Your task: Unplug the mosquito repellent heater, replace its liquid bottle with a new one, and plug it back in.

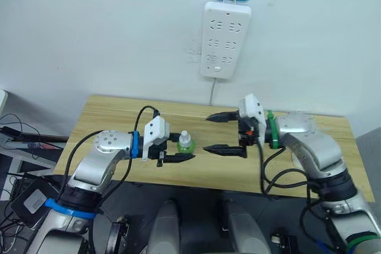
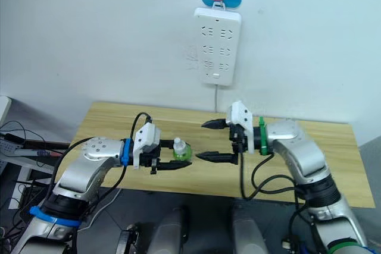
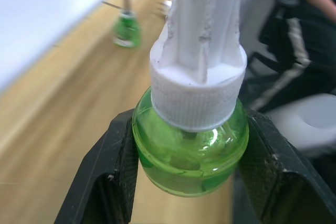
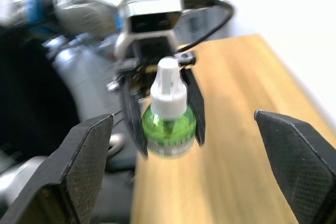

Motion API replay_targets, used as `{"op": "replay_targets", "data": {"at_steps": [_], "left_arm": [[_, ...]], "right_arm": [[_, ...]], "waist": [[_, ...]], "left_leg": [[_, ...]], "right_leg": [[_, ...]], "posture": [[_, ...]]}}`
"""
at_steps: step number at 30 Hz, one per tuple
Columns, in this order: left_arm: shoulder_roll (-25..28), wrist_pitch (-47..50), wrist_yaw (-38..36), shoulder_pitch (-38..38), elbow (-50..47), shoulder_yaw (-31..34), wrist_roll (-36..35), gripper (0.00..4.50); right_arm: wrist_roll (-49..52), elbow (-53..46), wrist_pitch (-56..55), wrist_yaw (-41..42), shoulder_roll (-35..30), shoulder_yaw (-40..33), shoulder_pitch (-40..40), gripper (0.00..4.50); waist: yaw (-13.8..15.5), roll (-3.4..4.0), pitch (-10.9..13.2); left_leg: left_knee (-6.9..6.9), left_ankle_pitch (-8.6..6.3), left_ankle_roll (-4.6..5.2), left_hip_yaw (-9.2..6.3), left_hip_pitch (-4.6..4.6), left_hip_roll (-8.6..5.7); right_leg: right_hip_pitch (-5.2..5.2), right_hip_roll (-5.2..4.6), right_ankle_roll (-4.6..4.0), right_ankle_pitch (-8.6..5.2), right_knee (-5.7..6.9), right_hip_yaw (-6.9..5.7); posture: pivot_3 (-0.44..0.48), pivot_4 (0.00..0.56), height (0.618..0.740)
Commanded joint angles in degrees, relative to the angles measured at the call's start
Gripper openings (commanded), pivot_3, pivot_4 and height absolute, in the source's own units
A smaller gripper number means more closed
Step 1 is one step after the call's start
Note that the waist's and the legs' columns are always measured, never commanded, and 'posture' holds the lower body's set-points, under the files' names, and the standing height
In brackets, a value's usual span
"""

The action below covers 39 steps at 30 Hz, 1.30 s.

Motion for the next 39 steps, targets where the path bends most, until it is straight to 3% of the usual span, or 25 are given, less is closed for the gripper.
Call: {"op": "replay_targets", "data": {"at_steps": [1, 14, 17, 25, 28, 34, 39], "left_arm": [[-0.4, -1.5, 0.5, -1.9, 0.8, 1.5, 0.0, 2.27], [-2.6, -3.1, -0.4, -5.0, 3.1, 0.2, 1.3, 2.27], [-2.6, -3.3, -0.5, -4.9, 3.1, 0.3, 1.3, 2.27], [-1.8, -3.8, -1.0, -4.0, 3.1, 0.8, 1.1, 2.27], [-2.1, -4.2, -1.3, -4.4, 3.9, 0.7, 1.4, 2.27], [-3.2, -4.8, -1.4, -5.4, 4.4, -0.2, 1.6, 2.27], [-3.6, -4.7, -1.4, -5.8, 4.5, -0.1, 1.7, 2.27]], "right_arm": [[-3.0, -2.2, -1.0, -7.2, 3.0, 0.9, -0.2, 4.47], [-7.1, 5.7, -4.2, -13.4, 11.0, 3.6, -4.8, 4.47], [-6.3, 5.1, -4.1, -12.3, 9.1, 2.3, -4.3, 4.47], [2.4, -3.7, 2.0, -2.3, -4.1, -2.9, 0.4, 4.47], [4.5, -5.6, 3.7, -1.3, -4.8, -2.2, 0.9, 4.47], [0.3, -2.2, 2.6, -9.4, 5.6, 3.2, -2.7, 4.47], [-3.6, 2.9, -0.5, -12.2, 8.5, 4.4, -4.2, 4.47]], "waist": [[0.0, 0.00, 0.0], [-0.1, -0.01, 0.0], [-0.1, -0.01, 0.0], [0.2, -0.03, 0.0], [-0.4, -0.02, 0.0], [-1.1, -0.02, -0.1], [-0.4, -0.05, -0.1]], "left_leg": [[0.01, 0.00, 0.00, 0.02, -0.01, -0.01], [-0.04, 0.00, -0.01, 0.02, -0.02, -0.01], [-0.05, 0.00, 0.00, 0.01, -0.03, -0.01], [-0.03, 0.00, 0.00, 0.00, -0.04, -0.05], [-0.05, 0.00, 0.00, -0.02, -0.03, 0.01], [-0.03, 0.01, -0.01, -0.02, 0.02, 0.06], [-0.02, 0.08, -0.13, -0.02, -0.03, -0.05]], "right_leg": [[-0.01, -0.01, 0.00, 0.00, -0.01, 0.03], [-0.02, -0.02, -0.02, 0.02, -0.02, -0.02], [-0.02, -0.03, -0.05, 0.03, -0.03, -0.03], [0.02, -0.09, -0.04, 0.02, -0.05, -0.05], [0.00, -0.01, -0.03, 0.02, -0.03, -0.06], [-0.01, 0.05, -0.04, 0.03, 0.04, -0.04], [0.01, -0.07, -0.07, 0.05, -0.01, -0.06]], "posture": [[0.050, 0.287, 0.740], [0.047, 0.275, 0.740], [0.046, 0.269, 0.740], [0.040, 0.261, 0.740], [0.033, 0.253, 0.740], [0.029, 0.248, 0.740], [0.030, 0.248, 0.740]]}}
